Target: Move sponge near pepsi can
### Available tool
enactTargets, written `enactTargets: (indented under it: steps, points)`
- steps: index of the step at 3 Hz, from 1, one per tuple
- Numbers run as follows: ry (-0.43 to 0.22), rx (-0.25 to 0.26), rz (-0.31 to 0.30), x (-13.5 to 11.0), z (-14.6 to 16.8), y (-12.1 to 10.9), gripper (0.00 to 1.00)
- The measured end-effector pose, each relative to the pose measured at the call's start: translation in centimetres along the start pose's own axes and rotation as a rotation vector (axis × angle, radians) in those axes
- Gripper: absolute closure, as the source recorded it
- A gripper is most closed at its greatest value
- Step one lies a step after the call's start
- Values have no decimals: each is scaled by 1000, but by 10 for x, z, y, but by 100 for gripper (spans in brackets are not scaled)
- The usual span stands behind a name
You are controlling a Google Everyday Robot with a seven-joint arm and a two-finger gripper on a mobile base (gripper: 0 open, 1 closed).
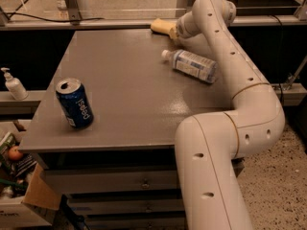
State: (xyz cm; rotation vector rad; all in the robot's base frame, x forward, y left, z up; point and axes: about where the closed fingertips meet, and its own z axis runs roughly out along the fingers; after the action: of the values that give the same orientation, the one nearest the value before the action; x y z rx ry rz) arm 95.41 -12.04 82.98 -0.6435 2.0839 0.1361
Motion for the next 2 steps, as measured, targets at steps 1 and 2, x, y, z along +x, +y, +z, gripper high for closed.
enactTargets:
  steps: [1,2]
  points:
    - [-1,2,6,1,-3,-4,87]
    - [-26,-15,8,-7,-10,-2,100]
